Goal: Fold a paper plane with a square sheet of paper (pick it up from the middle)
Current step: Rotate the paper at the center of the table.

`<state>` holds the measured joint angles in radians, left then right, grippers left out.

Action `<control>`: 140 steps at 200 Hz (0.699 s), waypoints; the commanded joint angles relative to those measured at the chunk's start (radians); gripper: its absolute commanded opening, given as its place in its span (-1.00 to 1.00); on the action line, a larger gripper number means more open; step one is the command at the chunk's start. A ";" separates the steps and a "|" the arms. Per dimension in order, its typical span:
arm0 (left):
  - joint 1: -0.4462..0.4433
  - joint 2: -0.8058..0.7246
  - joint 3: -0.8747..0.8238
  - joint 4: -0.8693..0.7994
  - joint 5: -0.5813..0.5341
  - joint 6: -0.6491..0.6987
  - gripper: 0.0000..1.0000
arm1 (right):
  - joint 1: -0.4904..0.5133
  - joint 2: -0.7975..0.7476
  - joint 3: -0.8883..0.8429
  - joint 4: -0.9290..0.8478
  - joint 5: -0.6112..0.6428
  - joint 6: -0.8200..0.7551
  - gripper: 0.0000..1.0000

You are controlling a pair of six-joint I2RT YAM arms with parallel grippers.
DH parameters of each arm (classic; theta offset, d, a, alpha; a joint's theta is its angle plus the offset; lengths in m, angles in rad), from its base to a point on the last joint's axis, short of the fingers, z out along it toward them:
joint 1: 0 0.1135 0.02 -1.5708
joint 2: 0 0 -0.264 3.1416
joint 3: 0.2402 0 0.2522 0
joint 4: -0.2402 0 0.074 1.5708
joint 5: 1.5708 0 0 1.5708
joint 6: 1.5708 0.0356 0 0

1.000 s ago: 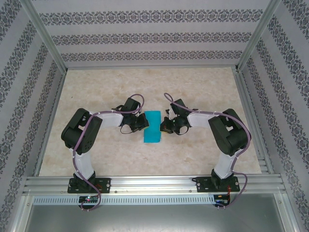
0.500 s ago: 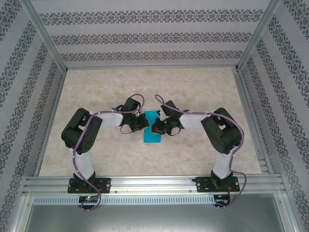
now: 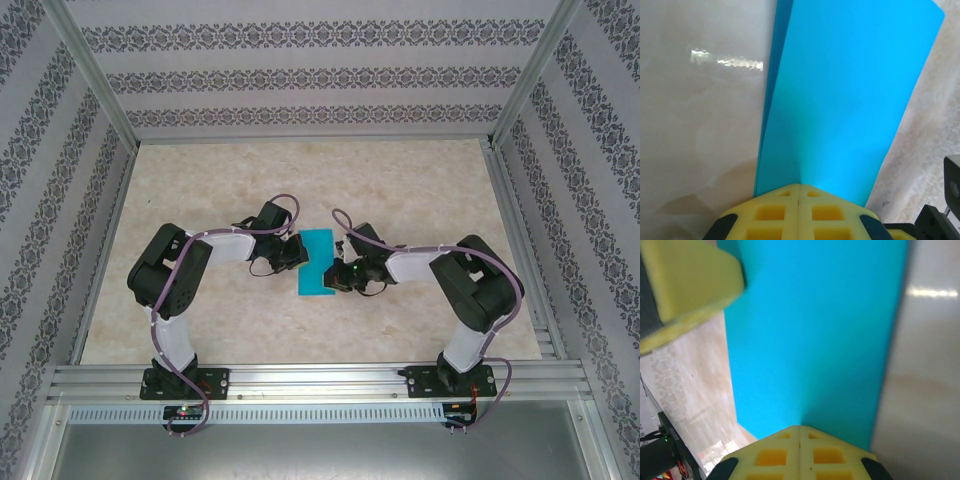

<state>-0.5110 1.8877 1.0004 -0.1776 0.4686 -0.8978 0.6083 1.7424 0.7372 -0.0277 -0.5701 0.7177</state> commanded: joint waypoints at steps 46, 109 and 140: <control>-0.003 0.108 -0.053 -0.186 -0.142 0.026 -1.00 | 0.005 -0.125 -0.076 -0.164 0.049 -0.051 -1.00; -0.004 0.085 0.068 -0.249 -0.178 0.220 -1.00 | -0.070 -0.227 0.064 -0.166 0.151 -0.065 -1.00; -0.005 0.097 0.166 -0.260 -0.130 0.384 -1.00 | -0.109 -0.086 0.195 -0.137 0.150 -0.058 -1.00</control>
<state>-0.5137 1.9274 1.1240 -0.3328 0.4400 -0.6964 0.5205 1.5616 0.8417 -0.2035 -0.4580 0.6712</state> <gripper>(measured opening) 0.066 0.044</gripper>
